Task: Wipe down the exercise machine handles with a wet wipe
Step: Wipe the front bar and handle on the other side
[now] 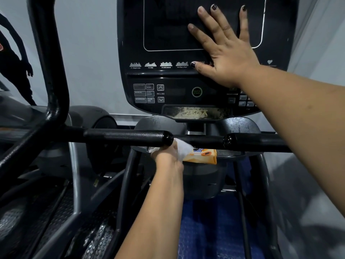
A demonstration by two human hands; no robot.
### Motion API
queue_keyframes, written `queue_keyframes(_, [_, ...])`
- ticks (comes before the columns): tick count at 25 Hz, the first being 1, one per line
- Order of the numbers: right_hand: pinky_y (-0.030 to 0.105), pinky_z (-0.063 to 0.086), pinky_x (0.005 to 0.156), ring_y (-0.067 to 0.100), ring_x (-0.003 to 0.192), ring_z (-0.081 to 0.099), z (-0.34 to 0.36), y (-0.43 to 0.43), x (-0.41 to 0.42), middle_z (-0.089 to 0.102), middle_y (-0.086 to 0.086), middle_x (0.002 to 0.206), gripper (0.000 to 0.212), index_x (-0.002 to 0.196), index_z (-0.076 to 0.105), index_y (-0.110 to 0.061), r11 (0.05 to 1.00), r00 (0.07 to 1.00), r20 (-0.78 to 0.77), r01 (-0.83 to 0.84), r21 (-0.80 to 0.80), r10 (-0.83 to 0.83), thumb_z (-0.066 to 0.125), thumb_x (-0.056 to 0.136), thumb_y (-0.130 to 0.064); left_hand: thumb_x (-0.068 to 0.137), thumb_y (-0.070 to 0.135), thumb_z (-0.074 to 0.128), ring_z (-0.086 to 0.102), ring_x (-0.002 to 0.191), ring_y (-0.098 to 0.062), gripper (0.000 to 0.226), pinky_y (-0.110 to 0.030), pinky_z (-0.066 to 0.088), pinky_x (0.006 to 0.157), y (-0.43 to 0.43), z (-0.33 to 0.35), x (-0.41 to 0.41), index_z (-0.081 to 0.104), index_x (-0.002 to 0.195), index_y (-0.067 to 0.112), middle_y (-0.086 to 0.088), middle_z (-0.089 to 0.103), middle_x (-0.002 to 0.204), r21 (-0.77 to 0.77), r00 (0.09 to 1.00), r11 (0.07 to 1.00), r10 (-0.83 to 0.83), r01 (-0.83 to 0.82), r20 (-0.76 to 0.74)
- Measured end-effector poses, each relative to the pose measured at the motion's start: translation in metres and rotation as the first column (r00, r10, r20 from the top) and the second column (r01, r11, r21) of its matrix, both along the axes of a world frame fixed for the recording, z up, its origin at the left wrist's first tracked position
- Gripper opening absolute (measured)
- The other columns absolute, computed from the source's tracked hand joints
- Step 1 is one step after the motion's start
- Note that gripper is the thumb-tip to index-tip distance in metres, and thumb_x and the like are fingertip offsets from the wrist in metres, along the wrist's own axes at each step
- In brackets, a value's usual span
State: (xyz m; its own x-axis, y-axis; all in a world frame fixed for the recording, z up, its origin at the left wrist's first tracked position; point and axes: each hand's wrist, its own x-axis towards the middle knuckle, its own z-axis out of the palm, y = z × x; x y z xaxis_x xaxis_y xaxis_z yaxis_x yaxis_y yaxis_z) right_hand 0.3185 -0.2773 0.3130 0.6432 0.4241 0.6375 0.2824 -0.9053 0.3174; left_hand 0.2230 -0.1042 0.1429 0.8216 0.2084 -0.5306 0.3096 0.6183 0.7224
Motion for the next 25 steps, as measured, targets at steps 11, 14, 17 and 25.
queue_keyframes(11, [0.068,-0.002,0.114,0.022,0.152,-0.006,-0.001,0.000,0.001,-0.006,0.001,0.165,0.076,0.156,0.000,-0.035,1.000,1.000,-0.003,0.004,-0.003,-0.004,0.025,0.092,-0.067,0.095,0.023,0.059,0.063,0.079,-0.018,0.019,-0.026,0.054,0.055,-0.004,-0.012,0.033,0.063,0.110,0.011,-0.003,0.065,0.099,-0.028,0.987,0.987,0.158,-0.158,-0.003])
queue_keyframes(14, [0.069,0.000,0.113,0.023,0.152,-0.006,0.001,0.001,0.001,-0.006,0.001,0.165,0.076,0.156,-0.001,-0.036,1.000,1.000,-0.006,0.003,-0.004,-0.003,0.026,0.093,-0.067,0.100,0.036,0.049,0.061,0.086,-0.013,0.019,-0.026,0.054,0.072,-0.008,-0.016,0.038,0.058,0.102,0.020,0.001,0.062,0.104,-0.109,0.995,0.990,0.093,-0.089,0.035])
queue_keyframes(17, [0.069,0.000,0.113,0.023,0.152,-0.006,0.000,0.000,0.001,-0.006,0.002,0.165,0.075,0.156,-0.001,-0.036,1.000,1.000,-0.004,0.008,-0.005,-0.008,0.026,0.093,-0.067,0.097,0.032,0.058,0.059,0.074,-0.015,0.014,-0.027,0.049,0.063,-0.026,-0.011,0.025,0.054,0.089,0.021,-0.002,0.062,0.100,-0.133,0.984,0.975,0.178,-0.178,-0.016])
queue_keyframes(25, [0.069,-0.001,0.114,0.022,0.152,-0.006,0.001,0.000,-0.001,-0.006,0.000,0.165,0.075,0.156,0.000,-0.036,1.000,1.000,-0.010,0.012,-0.005,-0.012,0.027,0.092,-0.066,0.103,0.021,0.040,0.054,0.115,-0.023,0.025,-0.031,0.048,0.091,-0.008,-0.007,0.030,0.058,0.119,0.014,-0.004,0.059,0.125,0.052,0.951,0.961,0.277,-0.273,-0.136])
